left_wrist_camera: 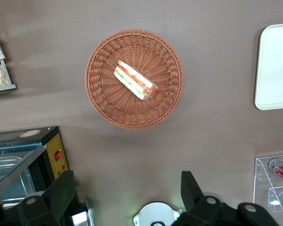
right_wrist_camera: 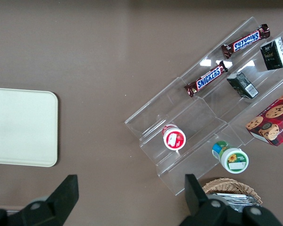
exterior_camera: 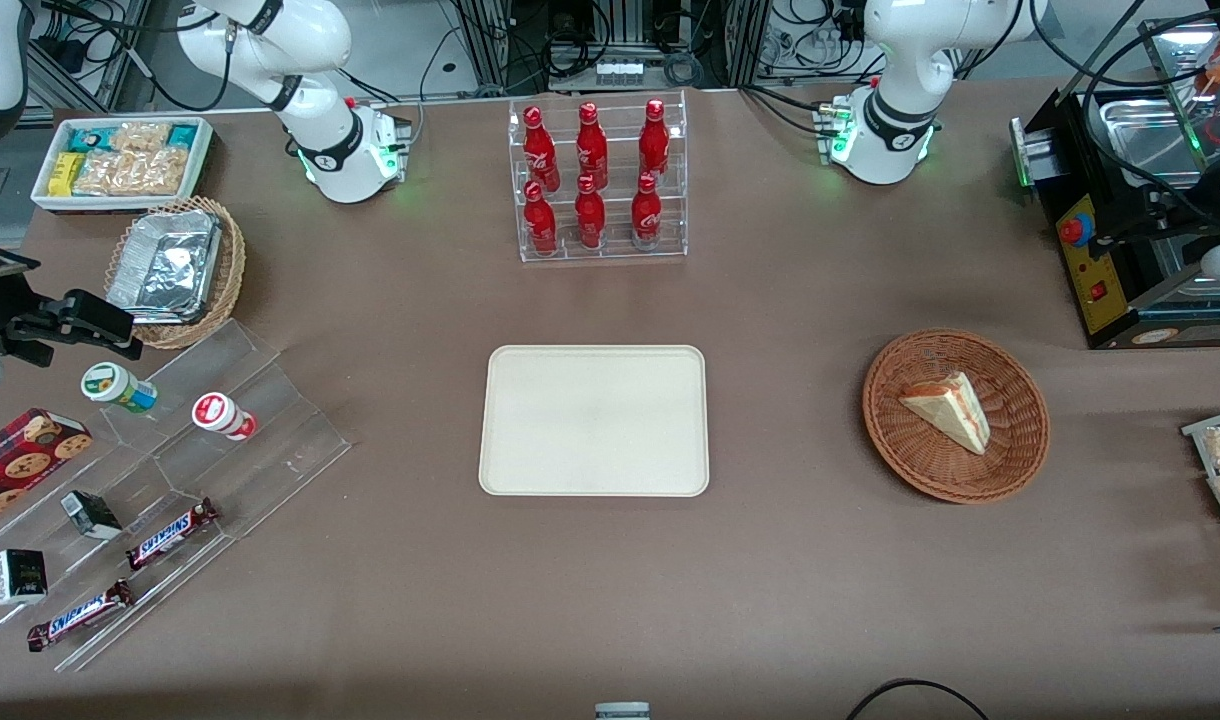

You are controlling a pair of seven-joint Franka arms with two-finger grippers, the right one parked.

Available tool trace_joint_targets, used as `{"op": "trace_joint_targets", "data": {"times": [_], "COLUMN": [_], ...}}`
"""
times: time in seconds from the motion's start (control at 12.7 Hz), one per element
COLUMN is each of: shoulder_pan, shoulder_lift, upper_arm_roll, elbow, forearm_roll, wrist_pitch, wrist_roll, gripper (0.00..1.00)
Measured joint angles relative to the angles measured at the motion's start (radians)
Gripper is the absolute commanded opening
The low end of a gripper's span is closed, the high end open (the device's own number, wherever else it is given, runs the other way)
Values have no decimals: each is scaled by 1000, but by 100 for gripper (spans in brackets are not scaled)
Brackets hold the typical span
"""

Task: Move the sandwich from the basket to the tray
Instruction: 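Move the left gripper over the sandwich in the wicker basket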

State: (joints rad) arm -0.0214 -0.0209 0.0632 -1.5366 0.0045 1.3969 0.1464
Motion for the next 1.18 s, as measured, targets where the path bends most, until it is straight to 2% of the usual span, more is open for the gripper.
{"op": "trace_joint_targets", "data": {"times": [0.39,0.63,0.87,1.18], "shoulder_pan": [0,1,1,2], "shoulder_lift": [14,80,129,134], "upper_arm_roll": [3,9,12,14], "elbow": [-4,-16,-141,-344], "forearm_roll": [5,8,8,4], "wrist_pitch": [-1,12,189,427], "wrist_roll": [-6,-101,-283,-452], "gripper": [100,100,100,100]}}
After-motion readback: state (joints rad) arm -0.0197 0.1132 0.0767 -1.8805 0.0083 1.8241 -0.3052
